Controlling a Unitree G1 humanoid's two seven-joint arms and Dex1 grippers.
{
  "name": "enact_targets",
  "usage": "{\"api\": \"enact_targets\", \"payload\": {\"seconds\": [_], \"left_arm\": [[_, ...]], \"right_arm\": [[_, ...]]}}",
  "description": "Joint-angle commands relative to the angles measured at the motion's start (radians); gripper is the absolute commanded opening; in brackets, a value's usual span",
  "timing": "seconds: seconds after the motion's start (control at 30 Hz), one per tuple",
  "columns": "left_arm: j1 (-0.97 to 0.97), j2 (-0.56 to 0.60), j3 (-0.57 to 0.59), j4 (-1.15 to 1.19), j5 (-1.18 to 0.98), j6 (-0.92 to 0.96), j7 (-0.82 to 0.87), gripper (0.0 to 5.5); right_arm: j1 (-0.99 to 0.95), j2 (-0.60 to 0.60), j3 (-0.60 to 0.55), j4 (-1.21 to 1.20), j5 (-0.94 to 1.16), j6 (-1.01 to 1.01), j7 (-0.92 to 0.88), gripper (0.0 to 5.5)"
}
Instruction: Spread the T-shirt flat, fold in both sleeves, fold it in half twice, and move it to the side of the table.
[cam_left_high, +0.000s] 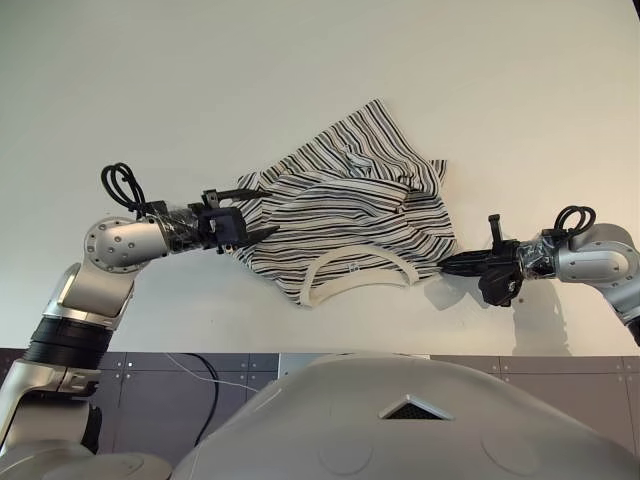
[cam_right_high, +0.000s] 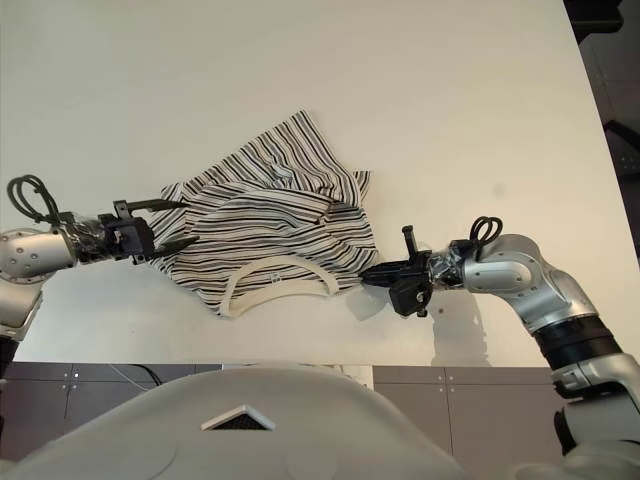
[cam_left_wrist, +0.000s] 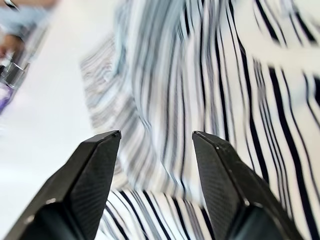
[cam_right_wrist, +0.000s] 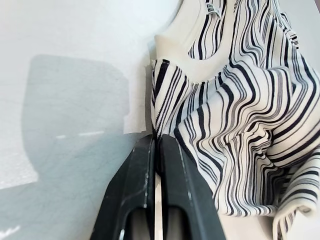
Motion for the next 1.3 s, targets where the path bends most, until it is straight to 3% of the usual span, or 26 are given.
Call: {"api": "enact_targets", "payload": {"seconds": [0.03, 0.3, 0.4, 0.6, 0.7, 0.93, 1.3], "left_arm": [[0.146, 0.039, 0.012, -0.177, 0.010, 0.044, -0.027, 2.66], [0.429, 0.069, -0.058, -0.099, 0.238, -0.028, -0.018, 2.66], [0.485, 0.122, -0.013, -0.136, 0.147, -0.025, -0.057, 2.66], [0.491, 0.170, 0.057, -0.168, 0.069, -0.012, -0.107, 2.66], [0.410, 0.113, 0.102, -0.098, 0.132, -0.097, -0.025, 2.66], [0.332, 0.025, 0.046, 0.035, 0.320, -0.238, 0.092, 2.66], [0.337, 0.054, 0.130, 0.086, 0.195, -0.446, 0.125, 2.66]], "right_arm": [[0.015, 0.003, 0.003, 0.000, -0.038, 0.018, -0.002, 0.13], [0.014, 0.012, 0.014, -0.003, -0.043, 0.022, -0.008, 0.13], [0.038, 0.001, 0.006, -0.010, -0.043, 0.024, -0.019, 0.13], [0.057, 0.015, 0.001, -0.017, -0.068, 0.048, -0.055, 0.13], [0.064, 0.016, -0.002, -0.013, -0.080, 0.052, -0.070, 0.13], [0.041, 0.025, 0.009, -0.004, -0.080, 0.051, -0.070, 0.13], [0.069, 0.023, 0.000, -0.010, -0.088, 0.059, -0.093, 0.13]]}}
